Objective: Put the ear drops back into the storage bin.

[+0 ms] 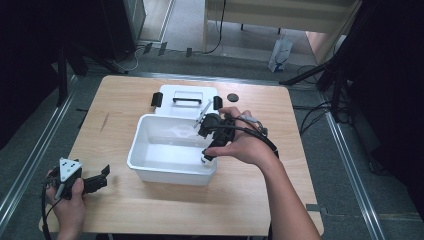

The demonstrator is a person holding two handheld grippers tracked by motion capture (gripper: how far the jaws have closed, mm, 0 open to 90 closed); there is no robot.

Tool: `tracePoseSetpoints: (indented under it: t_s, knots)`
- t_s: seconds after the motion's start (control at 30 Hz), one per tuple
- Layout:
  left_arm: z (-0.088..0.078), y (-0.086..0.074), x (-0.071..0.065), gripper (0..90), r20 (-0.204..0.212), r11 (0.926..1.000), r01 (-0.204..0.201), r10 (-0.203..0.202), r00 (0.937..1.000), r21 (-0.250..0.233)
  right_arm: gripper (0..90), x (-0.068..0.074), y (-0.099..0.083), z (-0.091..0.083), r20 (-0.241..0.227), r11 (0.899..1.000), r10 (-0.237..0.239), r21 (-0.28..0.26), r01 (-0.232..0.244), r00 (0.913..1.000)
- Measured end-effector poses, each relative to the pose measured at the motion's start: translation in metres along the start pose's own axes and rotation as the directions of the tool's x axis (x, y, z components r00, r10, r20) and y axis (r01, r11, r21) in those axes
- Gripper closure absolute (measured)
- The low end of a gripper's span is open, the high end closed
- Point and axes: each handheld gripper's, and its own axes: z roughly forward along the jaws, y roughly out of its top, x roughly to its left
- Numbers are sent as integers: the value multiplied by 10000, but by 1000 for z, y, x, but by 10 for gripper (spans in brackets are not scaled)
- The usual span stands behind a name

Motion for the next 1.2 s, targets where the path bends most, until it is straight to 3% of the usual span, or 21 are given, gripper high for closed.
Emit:
tracePoseSetpoints:
  t_s: [0.3, 0.53, 0.67, 0.9, 1.2]
  knots:
    - [0, 0, -1, 3, -47, 10000, -81, 81, 10000, 28, 128, -13, -38, -18, 247, 9956, 790, -519, -776, 9966]
    - [-1, 0, -1, 3, -76, 9997, -233, 233, 9997, 7, 126, -20, -74, -19, 220, 9892, 1315, -675, -1297, 9911]
    - [-1, 0, -1, 3, -66, 9999, -120, 120, 9999, -21, 127, -24, -99, -15, 189, 9833, 1679, -737, -1661, 9856]
    - [-1, -1, -2, 3, -84, 9998, -184, 183, 9998, -26, 126, -25, -139, -4, 268, 9626, 2562, -984, -2525, 9662]
    - [-2, -1, -2, 3, -157, 9997, -223, 221, 9996, -137, 103, -25, -188, 22, 369, 9106, 3918, -1585, -3817, 9193]
